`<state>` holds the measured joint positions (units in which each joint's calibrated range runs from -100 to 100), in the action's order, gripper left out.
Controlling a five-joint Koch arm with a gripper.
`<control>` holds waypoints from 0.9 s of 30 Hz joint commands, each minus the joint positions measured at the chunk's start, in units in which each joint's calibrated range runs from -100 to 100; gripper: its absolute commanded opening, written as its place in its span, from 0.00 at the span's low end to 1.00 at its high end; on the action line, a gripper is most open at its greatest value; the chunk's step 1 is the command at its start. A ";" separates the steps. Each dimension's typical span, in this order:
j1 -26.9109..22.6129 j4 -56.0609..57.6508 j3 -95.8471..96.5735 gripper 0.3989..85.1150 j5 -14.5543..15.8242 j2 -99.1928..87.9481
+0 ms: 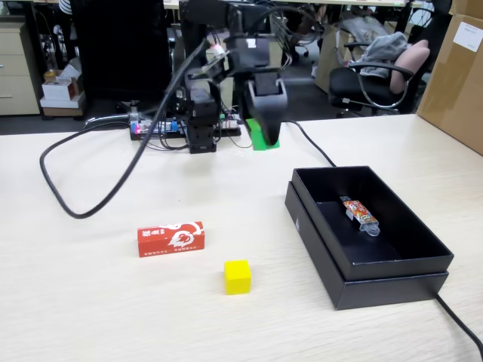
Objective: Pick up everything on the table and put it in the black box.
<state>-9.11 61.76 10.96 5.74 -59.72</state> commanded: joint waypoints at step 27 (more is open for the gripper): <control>-5.81 4.20 -29.27 0.24 5.13 31.44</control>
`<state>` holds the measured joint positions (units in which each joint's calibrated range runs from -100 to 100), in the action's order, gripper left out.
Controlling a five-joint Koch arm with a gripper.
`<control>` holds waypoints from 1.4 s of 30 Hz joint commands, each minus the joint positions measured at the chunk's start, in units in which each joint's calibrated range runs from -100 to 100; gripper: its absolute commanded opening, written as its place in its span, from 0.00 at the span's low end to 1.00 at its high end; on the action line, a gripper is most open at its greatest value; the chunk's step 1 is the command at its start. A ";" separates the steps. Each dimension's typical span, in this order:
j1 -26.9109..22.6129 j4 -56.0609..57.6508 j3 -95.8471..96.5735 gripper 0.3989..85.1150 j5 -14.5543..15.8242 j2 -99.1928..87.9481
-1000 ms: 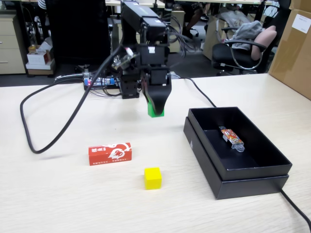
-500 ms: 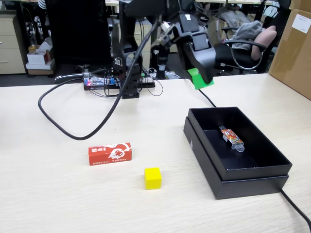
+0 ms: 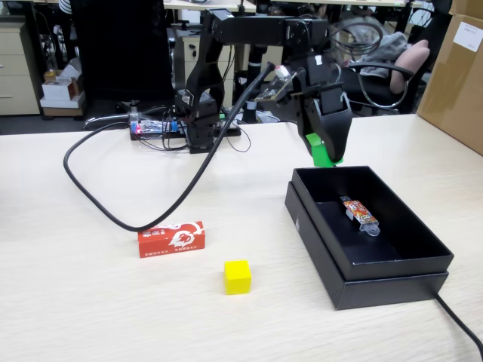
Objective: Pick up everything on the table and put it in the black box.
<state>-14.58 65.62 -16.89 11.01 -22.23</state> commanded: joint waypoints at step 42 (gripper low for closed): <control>25.69 0.16 -7.40 0.48 -14.21 25.50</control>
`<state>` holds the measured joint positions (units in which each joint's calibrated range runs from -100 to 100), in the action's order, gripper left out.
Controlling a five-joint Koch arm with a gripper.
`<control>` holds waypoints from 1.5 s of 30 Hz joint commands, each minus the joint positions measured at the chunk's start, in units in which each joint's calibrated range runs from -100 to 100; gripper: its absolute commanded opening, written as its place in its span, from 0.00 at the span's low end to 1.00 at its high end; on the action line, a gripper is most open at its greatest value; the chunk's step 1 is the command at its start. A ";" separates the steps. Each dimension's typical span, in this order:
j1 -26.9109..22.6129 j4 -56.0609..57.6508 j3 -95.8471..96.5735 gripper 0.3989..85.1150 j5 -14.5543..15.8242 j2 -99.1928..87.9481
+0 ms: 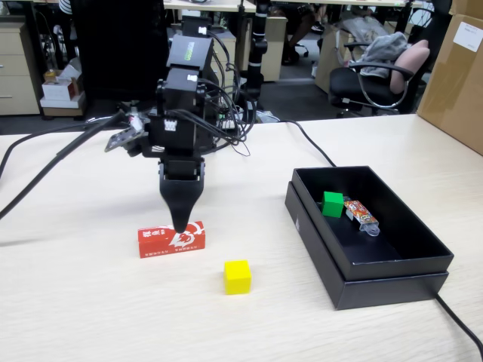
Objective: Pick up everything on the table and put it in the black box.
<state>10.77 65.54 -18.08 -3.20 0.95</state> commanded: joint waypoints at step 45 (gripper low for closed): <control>0.20 0.50 -3.40 0.39 -0.54 7.60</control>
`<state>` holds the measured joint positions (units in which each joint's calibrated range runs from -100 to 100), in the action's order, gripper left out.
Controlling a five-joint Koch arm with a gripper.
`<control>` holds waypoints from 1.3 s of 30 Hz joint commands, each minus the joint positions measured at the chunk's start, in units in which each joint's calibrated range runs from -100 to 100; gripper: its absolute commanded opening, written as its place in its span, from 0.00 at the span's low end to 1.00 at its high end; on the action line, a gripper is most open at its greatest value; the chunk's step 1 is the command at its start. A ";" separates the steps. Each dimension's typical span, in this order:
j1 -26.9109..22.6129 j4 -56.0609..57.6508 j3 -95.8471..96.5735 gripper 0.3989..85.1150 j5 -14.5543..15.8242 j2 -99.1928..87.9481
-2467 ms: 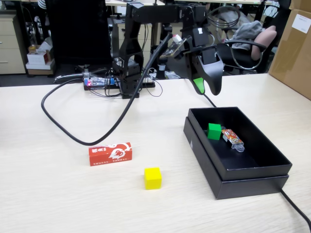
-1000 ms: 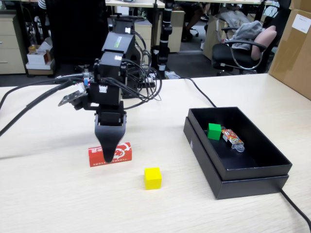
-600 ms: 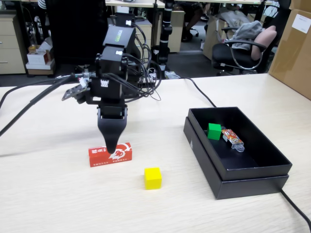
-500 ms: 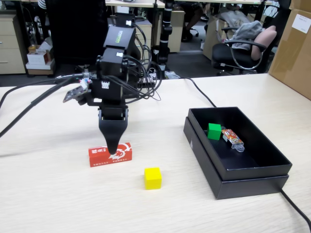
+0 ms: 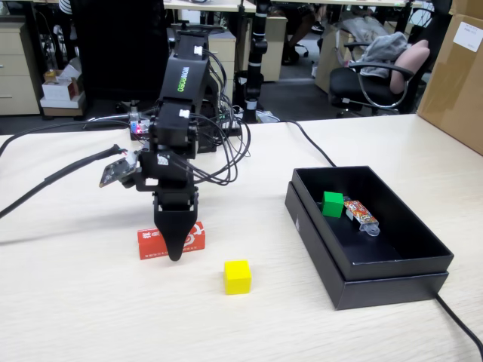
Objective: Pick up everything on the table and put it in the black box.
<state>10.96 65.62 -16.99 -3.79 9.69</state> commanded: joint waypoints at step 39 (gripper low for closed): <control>-25.69 0.42 -13.57 0.07 12.06 -26.39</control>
<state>-14.09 65.87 -24.66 7.69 -18.68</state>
